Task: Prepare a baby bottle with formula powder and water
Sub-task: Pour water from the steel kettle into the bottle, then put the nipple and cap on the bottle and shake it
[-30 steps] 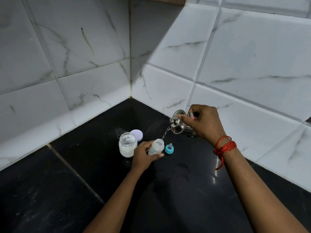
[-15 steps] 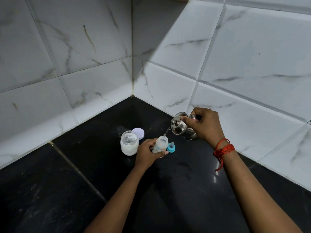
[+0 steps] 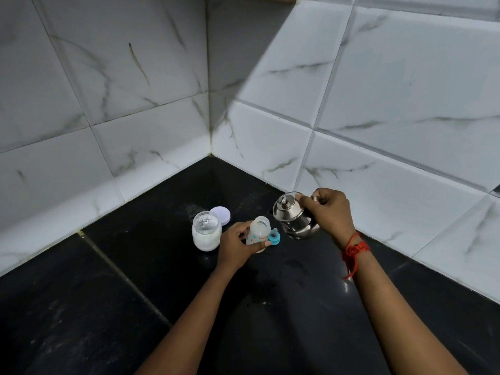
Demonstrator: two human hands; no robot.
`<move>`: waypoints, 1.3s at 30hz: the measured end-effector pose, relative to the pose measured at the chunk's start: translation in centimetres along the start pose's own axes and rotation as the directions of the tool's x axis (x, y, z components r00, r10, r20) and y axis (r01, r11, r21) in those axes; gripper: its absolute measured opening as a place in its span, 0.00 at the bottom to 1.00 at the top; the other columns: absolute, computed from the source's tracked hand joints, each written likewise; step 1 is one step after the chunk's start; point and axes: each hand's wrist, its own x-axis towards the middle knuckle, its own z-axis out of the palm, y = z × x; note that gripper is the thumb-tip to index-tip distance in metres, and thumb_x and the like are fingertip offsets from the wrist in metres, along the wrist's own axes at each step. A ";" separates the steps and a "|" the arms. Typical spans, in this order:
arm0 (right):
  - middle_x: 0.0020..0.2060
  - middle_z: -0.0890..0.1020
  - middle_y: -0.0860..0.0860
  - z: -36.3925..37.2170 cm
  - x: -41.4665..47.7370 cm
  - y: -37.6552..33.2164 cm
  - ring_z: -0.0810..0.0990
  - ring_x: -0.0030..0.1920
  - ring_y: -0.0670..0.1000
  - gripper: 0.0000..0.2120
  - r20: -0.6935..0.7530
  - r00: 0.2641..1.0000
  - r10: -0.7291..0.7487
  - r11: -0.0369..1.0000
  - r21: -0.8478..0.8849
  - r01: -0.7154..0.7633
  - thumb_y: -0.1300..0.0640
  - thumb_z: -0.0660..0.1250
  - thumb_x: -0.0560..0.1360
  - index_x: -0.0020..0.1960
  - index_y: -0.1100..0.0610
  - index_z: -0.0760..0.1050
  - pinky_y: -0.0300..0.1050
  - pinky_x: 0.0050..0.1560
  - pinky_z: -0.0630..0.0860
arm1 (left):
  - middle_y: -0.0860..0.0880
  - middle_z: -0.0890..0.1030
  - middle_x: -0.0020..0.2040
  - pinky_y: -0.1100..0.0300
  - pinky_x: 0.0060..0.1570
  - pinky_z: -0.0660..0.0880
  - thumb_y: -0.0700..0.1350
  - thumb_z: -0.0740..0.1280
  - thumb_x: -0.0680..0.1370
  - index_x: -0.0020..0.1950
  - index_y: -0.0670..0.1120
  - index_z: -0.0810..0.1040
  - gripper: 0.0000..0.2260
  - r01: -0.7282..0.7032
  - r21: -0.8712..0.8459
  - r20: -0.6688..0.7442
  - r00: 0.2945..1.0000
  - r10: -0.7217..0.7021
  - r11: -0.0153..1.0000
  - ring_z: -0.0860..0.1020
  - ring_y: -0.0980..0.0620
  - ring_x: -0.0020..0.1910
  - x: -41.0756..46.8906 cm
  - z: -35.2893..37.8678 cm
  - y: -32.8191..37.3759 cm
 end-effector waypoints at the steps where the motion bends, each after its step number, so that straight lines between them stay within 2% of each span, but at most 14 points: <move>1: 0.24 0.72 0.50 -0.2 0.1 0.7 0.68 0.27 0.46 0.20 -0.004 0.998 0.061 0.994 0.092 -0.061 0.52 0.77 0.70 0.28 0.55 0.70 0.38 0.30 0.67 | 0.52 0.84 0.54 0.64 0.52 0.82 0.47 0.87 0.64 0.53 0.64 0.81 0.25 0.003 -0.008 -0.004 1.000 -0.003 1.000 0.84 0.57 0.52 0.0 0.0 0.0; 3: 0.27 0.72 0.53 -0.7 0.1 2.5 0.67 0.26 0.47 0.15 0.008 0.981 0.193 0.936 0.298 -0.186 0.54 0.75 0.72 0.32 0.58 0.73 0.40 0.29 0.65 | 0.51 0.84 0.53 0.65 0.51 0.81 0.46 0.87 0.64 0.53 0.62 0.81 0.24 0.013 -0.015 -0.007 1.000 -0.013 1.000 0.84 0.57 0.52 -0.2 0.1 0.0; 5: 0.26 0.72 0.52 -1.1 -0.1 5.0 0.65 0.25 0.48 0.11 0.029 0.950 0.310 0.859 0.421 -0.293 0.56 0.73 0.73 0.36 0.60 0.76 0.39 0.24 0.61 | 0.51 0.84 0.53 0.68 0.50 0.80 0.45 0.87 0.64 0.53 0.60 0.81 0.24 0.023 -0.018 -0.009 1.000 -0.023 1.000 0.83 0.59 0.50 -0.4 0.1 -0.2; 10: 0.26 0.71 0.51 -1.4 -2.3 12.0 0.65 0.25 0.48 0.13 0.020 0.880 0.475 0.787 0.439 -0.435 0.53 0.75 0.72 0.32 0.54 0.75 0.40 0.25 0.59 | 0.52 0.84 0.53 0.72 0.50 0.78 0.45 0.87 0.64 0.56 0.56 0.83 0.24 0.042 -0.008 -0.003 0.999 -0.042 0.999 0.82 0.67 0.49 -0.8 -0.1 -1.3; 14: 0.25 0.71 0.48 -1.2 -4.4 16.0 0.65 0.26 0.48 0.12 -0.017 0.812 0.583 0.716 0.483 -0.504 0.54 0.73 0.74 0.35 0.55 0.76 0.39 0.26 0.59 | 0.51 0.85 0.53 0.70 0.50 0.79 0.45 0.87 0.63 0.58 0.53 0.84 0.25 0.050 0.015 -0.014 0.999 -0.050 0.999 0.83 0.65 0.50 -1.0 0.0 -2.2; 18: 0.25 0.74 0.46 -0.9 -5.7 18.2 0.69 0.26 0.45 0.07 -0.004 0.751 0.660 0.616 0.576 -0.538 0.54 0.73 0.75 0.42 0.57 0.80 0.39 0.27 0.63 | 0.52 0.85 0.53 0.72 0.49 0.78 0.44 0.87 0.64 0.59 0.50 0.85 0.25 0.054 0.032 0.013 0.998 -0.054 0.998 0.82 0.67 0.49 -1.2 0.4 -2.5; 23: 0.26 0.76 0.45 -0.4 -5.4 18.6 0.73 0.28 0.44 0.07 -0.005 0.733 0.680 0.570 0.632 -0.525 0.54 0.72 0.75 0.40 0.55 0.79 0.38 0.31 0.68 | 0.52 0.84 0.53 0.72 0.49 0.77 0.44 0.86 0.64 0.59 0.50 0.84 0.25 0.061 0.037 0.024 0.998 -0.062 0.997 0.82 0.65 0.50 -1.2 0.8 -2.5; 26: 0.26 0.75 0.47 -0.3 -5.0 19.2 0.70 0.28 0.46 0.10 -0.025 0.748 0.664 0.606 0.604 -0.518 0.53 0.73 0.75 0.38 0.56 0.78 0.40 0.29 0.65 | 0.52 0.84 0.53 0.72 0.49 0.77 0.44 0.87 0.64 0.59 0.51 0.84 0.25 0.060 0.041 0.023 0.998 -0.061 0.997 0.83 0.63 0.51 -1.2 0.9 -2.5; 30: 0.26 0.73 0.51 -0.7 -4.9 19.8 0.68 0.27 0.50 0.16 -0.071 0.773 0.630 0.675 0.543 -0.500 0.49 0.74 0.73 0.33 0.54 0.72 0.40 0.26 0.66 | 0.53 0.83 0.53 0.74 0.49 0.77 0.43 0.86 0.64 0.61 0.48 0.85 0.26 0.074 0.036 0.027 0.997 -0.075 0.997 0.81 0.69 0.50 -1.3 0.9 -3.0; 32: 0.27 0.74 0.51 -0.8 -5.0 19.4 0.71 0.29 0.50 0.20 -0.156 0.798 0.582 0.759 0.457 -0.464 0.47 0.73 0.74 0.32 0.54 0.69 0.42 0.32 0.70 | 0.53 0.84 0.53 0.73 0.49 0.77 0.44 0.86 0.64 0.62 0.47 0.85 0.27 0.078 0.041 0.027 0.997 -0.079 0.996 0.82 0.67 0.50 -1.3 0.9 -3.4; 34: 0.30 0.76 0.50 -1.2 -4.7 18.5 0.74 0.33 0.48 0.19 -0.309 0.831 0.463 0.880 0.276 -0.387 0.45 0.72 0.75 0.33 0.55 0.70 0.44 0.41 0.73 | 0.53 0.84 0.54 0.72 0.50 0.78 0.45 0.86 0.64 0.62 0.48 0.85 0.27 0.080 0.049 0.027 0.996 -0.081 0.996 0.83 0.62 0.52 -1.3 1.0 -3.9; 36: 0.35 0.78 0.49 -1.5 -3.8 17.1 0.76 0.39 0.49 0.15 -0.380 0.889 0.256 0.965 0.054 -0.255 0.44 0.71 0.75 0.37 0.53 0.73 0.46 0.45 0.74 | 0.53 0.84 0.54 0.68 0.52 0.79 0.46 0.86 0.64 0.61 0.50 0.85 0.26 0.086 0.057 0.020 0.996 -0.087 0.995 0.83 0.58 0.53 -1.3 1.0 -4.6; 37: 0.37 0.79 0.48 -1.5 -3.1 16.0 0.76 0.42 0.50 0.12 -0.350 0.925 0.146 0.982 -0.064 -0.179 0.44 0.71 0.74 0.39 0.51 0.75 0.46 0.45 0.73 | 0.53 0.84 0.54 0.64 0.54 0.81 0.46 0.86 0.64 0.61 0.51 0.85 0.26 0.090 0.063 0.012 0.996 -0.091 0.994 0.84 0.57 0.54 -1.3 1.0 -4.9; 39: 0.39 0.79 0.46 -1.2 -1.4 13.7 0.74 0.47 0.50 0.06 -0.190 0.982 -0.018 0.961 -0.273 -0.036 0.47 0.71 0.74 0.43 0.48 0.77 0.44 0.47 0.70 | 0.54 0.84 0.54 0.57 0.56 0.82 0.47 0.87 0.64 0.59 0.53 0.85 0.25 0.097 0.061 -0.009 0.995 -0.097 0.993 0.84 0.56 0.54 -1.4 1.0 -5.7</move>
